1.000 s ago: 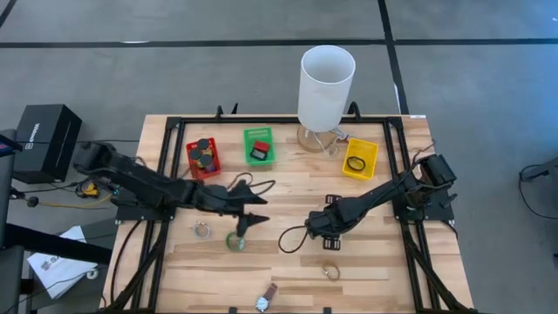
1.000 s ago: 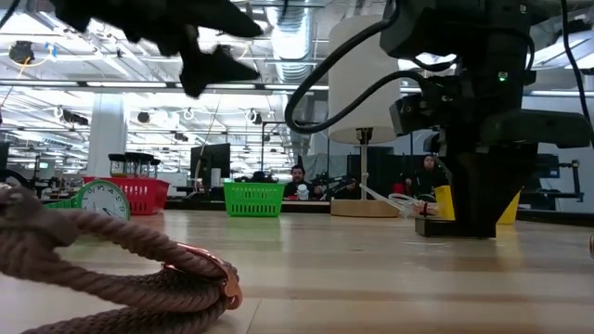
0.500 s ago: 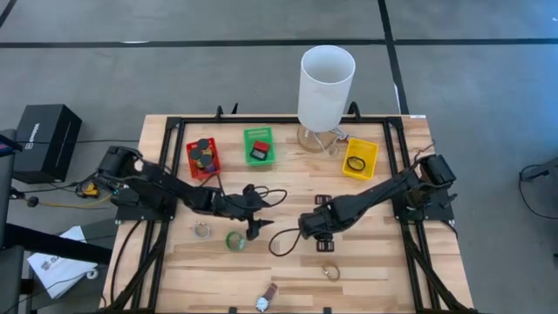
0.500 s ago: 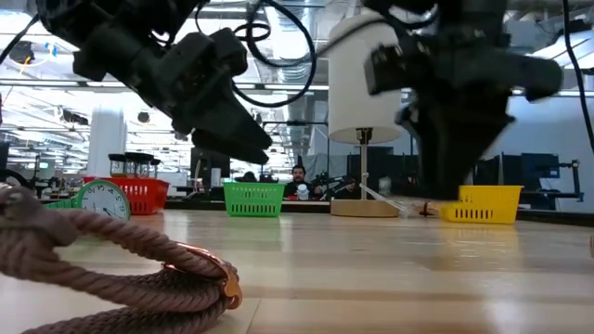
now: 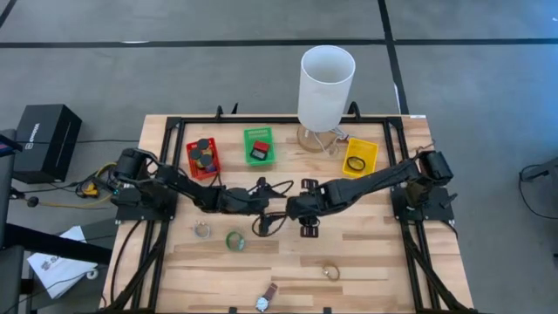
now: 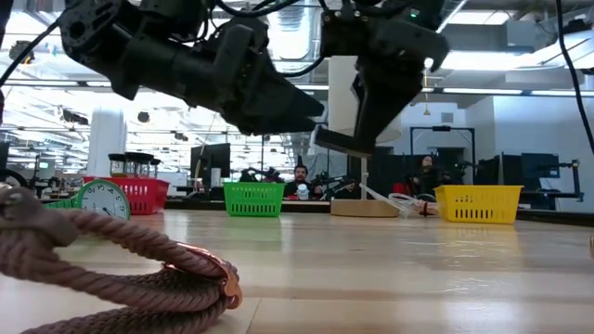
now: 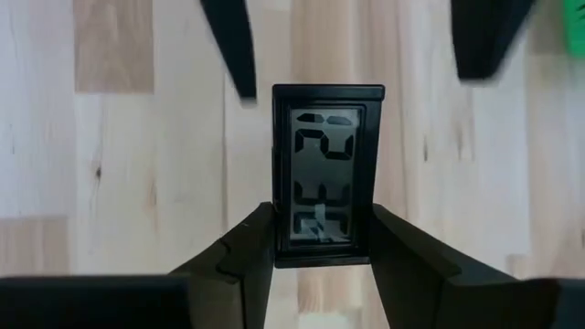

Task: Pick & Place Office items
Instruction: Put the black digital clock into the green bin

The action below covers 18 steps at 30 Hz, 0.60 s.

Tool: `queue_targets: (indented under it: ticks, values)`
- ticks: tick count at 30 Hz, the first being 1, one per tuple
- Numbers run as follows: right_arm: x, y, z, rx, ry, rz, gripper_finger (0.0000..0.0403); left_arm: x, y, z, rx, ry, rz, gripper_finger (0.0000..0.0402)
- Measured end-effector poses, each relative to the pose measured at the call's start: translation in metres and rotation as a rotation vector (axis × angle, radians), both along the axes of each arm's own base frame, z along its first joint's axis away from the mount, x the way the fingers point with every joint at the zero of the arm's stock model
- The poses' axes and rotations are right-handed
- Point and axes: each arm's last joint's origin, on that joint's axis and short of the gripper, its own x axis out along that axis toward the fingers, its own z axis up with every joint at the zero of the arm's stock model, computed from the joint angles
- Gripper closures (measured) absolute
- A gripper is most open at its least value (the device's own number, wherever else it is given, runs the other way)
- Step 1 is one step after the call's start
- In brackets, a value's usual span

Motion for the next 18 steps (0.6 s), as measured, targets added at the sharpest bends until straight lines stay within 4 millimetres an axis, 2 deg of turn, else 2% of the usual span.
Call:
queue_targets:
  ticks: [10,18]
  values:
    - [0.008,-0.016,0.009,-0.005,-0.033,-0.016,0.0260,0.004,0.013,0.001,-0.024,0.002,-0.082,0.0083]
    - [0.012,-0.018,0.017,-0.010,-0.058,-0.004,0.0261,0.003,0.014,-0.001,0.008,0.031,-0.078,0.0109]
